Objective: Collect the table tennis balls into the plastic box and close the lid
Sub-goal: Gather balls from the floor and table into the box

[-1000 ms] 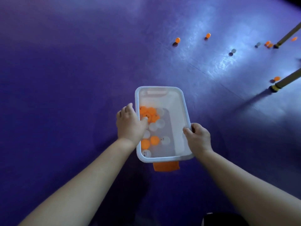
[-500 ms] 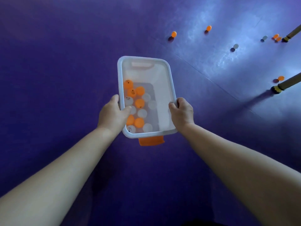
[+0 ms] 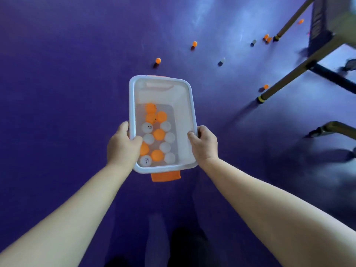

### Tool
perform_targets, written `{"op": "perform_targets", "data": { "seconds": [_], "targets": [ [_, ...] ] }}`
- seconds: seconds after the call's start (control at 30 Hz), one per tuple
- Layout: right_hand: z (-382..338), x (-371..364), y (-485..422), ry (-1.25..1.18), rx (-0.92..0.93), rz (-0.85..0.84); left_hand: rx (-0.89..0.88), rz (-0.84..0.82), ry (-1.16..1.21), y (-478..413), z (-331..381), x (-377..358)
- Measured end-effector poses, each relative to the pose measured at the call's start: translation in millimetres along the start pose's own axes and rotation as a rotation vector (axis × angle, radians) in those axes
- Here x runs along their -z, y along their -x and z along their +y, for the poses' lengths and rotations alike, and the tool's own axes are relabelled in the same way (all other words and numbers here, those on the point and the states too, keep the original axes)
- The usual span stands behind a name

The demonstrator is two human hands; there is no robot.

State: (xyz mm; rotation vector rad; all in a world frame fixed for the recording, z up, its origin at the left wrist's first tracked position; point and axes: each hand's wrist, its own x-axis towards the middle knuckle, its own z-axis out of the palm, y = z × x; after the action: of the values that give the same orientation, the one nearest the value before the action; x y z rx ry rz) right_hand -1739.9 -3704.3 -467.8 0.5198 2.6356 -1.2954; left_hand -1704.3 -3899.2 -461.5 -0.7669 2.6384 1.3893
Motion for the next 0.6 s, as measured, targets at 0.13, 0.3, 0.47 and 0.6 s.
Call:
{"op": "perform_targets", "data": {
  "seconds": [0.13,0.3,0.47,0.6],
  "targets": [
    [-48.1,103.2,21.0,0.017,-0.047,0.03,-0.032,-0.071,0.008,33.2,106.6,23.6],
    [-100.2,222.1,45.0,0.029,-0.095,0.039,-0.029,-0.173,0.054,73.4,224.3,51.8],
    [-145.7,292.0,51.3,0.023,-0.082,0.018,-0.011,-0.218,0.037,89.4,290.2,73.1],
    [-180.2,297.3,36.8,0.005,-0.072,-0.027,0.002,-0.199,0.049,77.2,313.3,97.6]
  ]
}}
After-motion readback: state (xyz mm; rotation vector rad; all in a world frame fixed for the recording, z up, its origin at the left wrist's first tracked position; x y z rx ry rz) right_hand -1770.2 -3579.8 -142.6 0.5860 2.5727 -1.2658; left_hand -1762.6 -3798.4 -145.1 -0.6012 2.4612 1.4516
